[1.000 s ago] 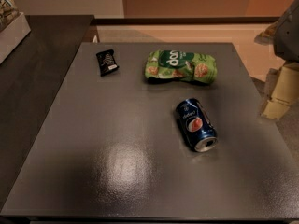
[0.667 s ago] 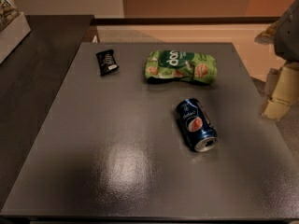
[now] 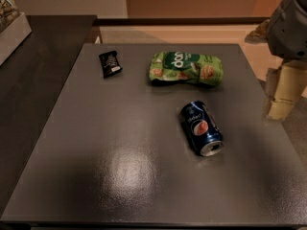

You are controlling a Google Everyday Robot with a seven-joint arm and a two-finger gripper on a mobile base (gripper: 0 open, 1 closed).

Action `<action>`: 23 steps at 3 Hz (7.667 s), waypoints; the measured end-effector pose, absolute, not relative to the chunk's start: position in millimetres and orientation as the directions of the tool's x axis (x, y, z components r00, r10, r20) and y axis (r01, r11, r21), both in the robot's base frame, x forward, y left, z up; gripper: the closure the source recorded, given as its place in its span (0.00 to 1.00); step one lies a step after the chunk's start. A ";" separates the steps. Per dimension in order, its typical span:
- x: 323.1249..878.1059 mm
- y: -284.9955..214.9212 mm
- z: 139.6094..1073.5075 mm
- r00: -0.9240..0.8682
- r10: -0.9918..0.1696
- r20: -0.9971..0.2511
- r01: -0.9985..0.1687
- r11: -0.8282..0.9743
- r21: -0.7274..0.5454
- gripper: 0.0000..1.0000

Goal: Place pepsi can upright

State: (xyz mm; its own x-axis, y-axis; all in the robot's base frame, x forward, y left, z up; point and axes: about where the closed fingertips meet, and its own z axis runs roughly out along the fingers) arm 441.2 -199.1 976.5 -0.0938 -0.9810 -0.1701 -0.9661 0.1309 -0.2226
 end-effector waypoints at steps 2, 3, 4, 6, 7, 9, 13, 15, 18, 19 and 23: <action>443.3 -167.0 967.1 0.300 -0.952 -0.061 -0.938 -0.283 -0.199 0.00; 444.4 -155.0 962.5 0.493 -0.869 -0.028 -0.857 -0.481 -0.185 0.00; 444.9 -146.7 955.4 0.649 -0.761 -0.005 -0.748 -0.636 -0.189 0.00; 435.1 -137.4 929.6 0.890 -0.455 0.040 -0.447 -0.885 -0.129 0.00; 434.5 -134.9 906.9 0.950 -0.308 0.054 -0.304 -0.950 -0.070 0.00; 444.4 -136.3 870.9 0.986 -0.162 -0.024 -0.162 -0.987 -0.005 0.00; 429.9 -141.9 849.6 0.987 -0.090 -0.133 -0.097 -0.994 -0.048 0.00; 427.3 -148.6 842.4 0.988 -0.097 -0.124 -0.102 -0.994 -0.036 0.43; 431.2 -118.8 877.1 0.929 -0.342 -0.140 -0.361 -0.921 -0.147 1.00; 430.8 -103.8 891.6 0.849 -0.497 -0.180 -0.526 -0.827 -0.197 1.00; 397.8 -46.7 905.8 0.360 -0.717 -0.597 -0.922 -0.369 -0.113 1.00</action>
Offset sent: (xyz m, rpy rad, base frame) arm -0.0078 0.0395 -0.0203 -0.2049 0.0668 0.7490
